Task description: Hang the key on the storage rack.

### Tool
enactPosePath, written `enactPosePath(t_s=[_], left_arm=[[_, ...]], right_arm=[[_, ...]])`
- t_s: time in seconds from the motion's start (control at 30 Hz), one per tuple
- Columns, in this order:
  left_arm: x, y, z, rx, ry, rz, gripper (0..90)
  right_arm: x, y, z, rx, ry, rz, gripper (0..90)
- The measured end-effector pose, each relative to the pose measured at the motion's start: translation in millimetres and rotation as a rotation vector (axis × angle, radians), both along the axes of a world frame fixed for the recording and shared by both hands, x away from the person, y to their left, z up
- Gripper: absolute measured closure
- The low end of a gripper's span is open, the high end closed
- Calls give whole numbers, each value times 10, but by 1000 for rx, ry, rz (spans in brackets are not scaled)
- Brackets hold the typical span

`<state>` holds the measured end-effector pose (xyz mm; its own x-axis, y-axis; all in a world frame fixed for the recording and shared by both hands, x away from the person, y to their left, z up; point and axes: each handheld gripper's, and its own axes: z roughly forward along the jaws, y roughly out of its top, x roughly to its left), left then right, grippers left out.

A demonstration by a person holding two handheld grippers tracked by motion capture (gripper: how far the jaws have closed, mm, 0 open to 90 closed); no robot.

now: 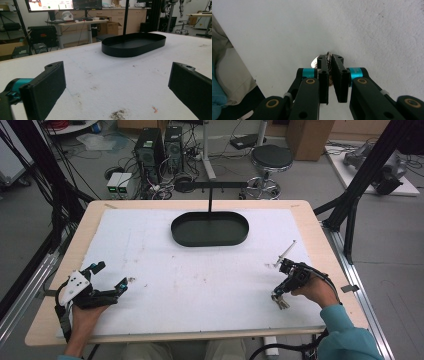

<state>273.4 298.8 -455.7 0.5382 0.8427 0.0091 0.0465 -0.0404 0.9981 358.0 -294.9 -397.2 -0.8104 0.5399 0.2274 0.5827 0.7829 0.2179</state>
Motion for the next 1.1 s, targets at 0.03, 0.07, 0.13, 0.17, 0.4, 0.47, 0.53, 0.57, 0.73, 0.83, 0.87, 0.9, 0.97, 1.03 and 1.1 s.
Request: enactPosePath(t_s=[0.03,0.07,0.13,0.17,0.4,0.47,0.53,0.57,0.73,0.83,0.87,0.9,0.97,1.03,1.1], left_arm=[[0,2,1,3,0,0,17],[-1,2,0,4,0,0,17],[-1,1,1,3,0,0,17],[-1,1,0,3,0,0,17],[0,2,0,3,0,1,17],[0,2,0,3,0,1,17],[0,0,0,1,0,1,17],[0,1,0,3,0,0,17],[0,1,1,4,0,0,17],[0,0,0,1,0,1,17],[0,2,1,3,1,0,17],[0,1,0,1,0,0,17],[1,2,0,0,1,0,17],[1,1,0,0,0,1,17],[0,1,0,0,0,1,17]], right_arm=[[0,2,1,-2,1,2,856],[-6,7,-1,3,4,1,858],[-4,11,-5,0,3,9,864],[-5,15,-6,1,6,10,865],[-15,34,-5,-12,-1,17,879],[-17,36,-3,-14,-3,27,883],[-24,47,-3,-19,-16,39,886],[-29,53,0,-20,-15,37,888],[-29,61,12,-16,-6,15,891],[-29,61,22,-7,-13,7,892],[-28,57,39,10,-21,4,892],[-28,57,39,10,-21,4,892],[-29,50,74,21,-39,1,892],[-31,48,110,51,-47,-5,892],[-35,52,168,78,-67,-18,892]])
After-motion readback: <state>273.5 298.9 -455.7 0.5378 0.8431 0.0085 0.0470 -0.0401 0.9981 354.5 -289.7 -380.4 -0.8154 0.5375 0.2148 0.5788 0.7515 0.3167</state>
